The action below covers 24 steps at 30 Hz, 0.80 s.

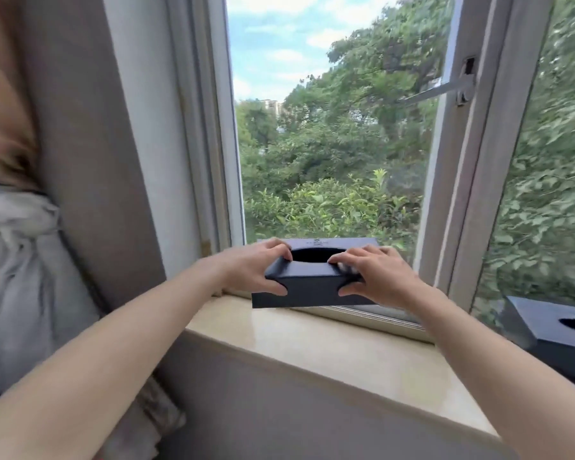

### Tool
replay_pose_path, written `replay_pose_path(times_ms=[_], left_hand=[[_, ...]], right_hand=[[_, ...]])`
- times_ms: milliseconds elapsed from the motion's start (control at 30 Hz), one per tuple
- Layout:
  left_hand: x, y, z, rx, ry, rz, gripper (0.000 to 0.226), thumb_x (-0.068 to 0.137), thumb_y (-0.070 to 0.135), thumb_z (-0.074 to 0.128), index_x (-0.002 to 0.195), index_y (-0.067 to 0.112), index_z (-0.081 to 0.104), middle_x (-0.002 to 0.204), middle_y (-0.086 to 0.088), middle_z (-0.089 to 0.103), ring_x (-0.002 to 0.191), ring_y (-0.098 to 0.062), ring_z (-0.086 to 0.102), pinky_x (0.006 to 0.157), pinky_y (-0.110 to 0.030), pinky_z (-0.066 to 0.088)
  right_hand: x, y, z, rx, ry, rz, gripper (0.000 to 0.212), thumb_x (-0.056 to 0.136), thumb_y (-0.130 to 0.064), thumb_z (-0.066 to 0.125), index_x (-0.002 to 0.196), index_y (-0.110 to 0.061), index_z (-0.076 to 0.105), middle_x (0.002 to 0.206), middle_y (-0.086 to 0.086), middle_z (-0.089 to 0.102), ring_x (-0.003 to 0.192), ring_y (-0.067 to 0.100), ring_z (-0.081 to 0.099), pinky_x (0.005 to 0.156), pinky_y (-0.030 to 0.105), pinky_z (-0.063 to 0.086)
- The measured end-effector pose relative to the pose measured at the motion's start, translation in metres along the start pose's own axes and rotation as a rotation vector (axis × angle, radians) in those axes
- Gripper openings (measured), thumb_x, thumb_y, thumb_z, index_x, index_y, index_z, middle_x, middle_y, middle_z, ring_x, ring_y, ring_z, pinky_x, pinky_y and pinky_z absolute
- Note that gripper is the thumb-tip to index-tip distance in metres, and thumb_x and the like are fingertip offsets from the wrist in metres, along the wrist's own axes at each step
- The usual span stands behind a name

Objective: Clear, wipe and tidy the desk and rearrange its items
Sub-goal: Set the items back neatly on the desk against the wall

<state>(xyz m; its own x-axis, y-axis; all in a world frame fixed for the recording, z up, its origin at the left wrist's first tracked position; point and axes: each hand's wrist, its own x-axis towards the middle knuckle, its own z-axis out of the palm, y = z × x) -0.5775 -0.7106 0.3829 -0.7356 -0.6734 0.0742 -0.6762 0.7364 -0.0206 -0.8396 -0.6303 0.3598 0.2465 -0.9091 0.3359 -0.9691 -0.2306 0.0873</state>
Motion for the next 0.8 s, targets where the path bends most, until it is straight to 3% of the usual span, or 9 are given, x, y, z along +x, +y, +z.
replay_pose_path(times_ms=[233, 367, 500, 800], left_hand=[[-0.131, -0.112, 0.009, 0.124, 0.07, -0.209, 0.07, 0.078, 0.066, 0.062, 0.134, 0.028, 0.048, 0.151, 0.008, 0.038, 0.133, -0.015, 0.042, 0.11, -0.037, 0.036], [-0.21, -0.15, 0.015, 0.209, 0.066, -0.389, 0.074, 0.074, 0.072, 0.053, 0.133, 0.027, 0.052, 0.143, 0.005, 0.044, 0.123, -0.019, 0.048, 0.105, -0.037, 0.038], [-0.294, -0.168, 0.023, 0.216, 0.043, -0.576, 0.066, 0.081, 0.064, 0.064, 0.136, 0.029, 0.05, 0.147, 0.007, 0.042, 0.129, -0.017, 0.045, 0.105, -0.034, 0.036], [-0.447, -0.158, 0.035, 0.209, -0.002, -1.033, 0.066, 0.084, 0.061, 0.062, 0.14, 0.032, 0.043, 0.147, 0.011, 0.039, 0.129, -0.016, 0.043, 0.103, -0.036, 0.041]], right_hand=[[0.088, -0.14, 0.037, 0.083, 0.043, -0.232, 0.062, 0.085, -0.06, 0.06, 0.141, -0.045, 0.037, 0.139, -0.02, 0.048, 0.131, 0.011, 0.039, 0.106, 0.04, 0.027], [0.125, -0.223, 0.053, 0.109, 0.052, -0.371, 0.06, 0.086, -0.06, 0.058, 0.14, -0.045, 0.037, 0.138, -0.02, 0.048, 0.13, 0.011, 0.039, 0.105, 0.041, 0.028], [0.15, -0.307, 0.063, 0.153, 0.028, -0.533, 0.06, 0.087, -0.058, 0.057, 0.142, -0.043, 0.036, 0.138, -0.019, 0.047, 0.132, 0.01, 0.038, 0.106, 0.04, 0.026], [0.172, -0.472, 0.077, 0.237, 0.055, -0.908, 0.057, 0.088, -0.056, 0.055, 0.14, -0.04, 0.036, 0.137, -0.02, 0.048, 0.128, 0.01, 0.04, 0.096, 0.036, 0.025]])
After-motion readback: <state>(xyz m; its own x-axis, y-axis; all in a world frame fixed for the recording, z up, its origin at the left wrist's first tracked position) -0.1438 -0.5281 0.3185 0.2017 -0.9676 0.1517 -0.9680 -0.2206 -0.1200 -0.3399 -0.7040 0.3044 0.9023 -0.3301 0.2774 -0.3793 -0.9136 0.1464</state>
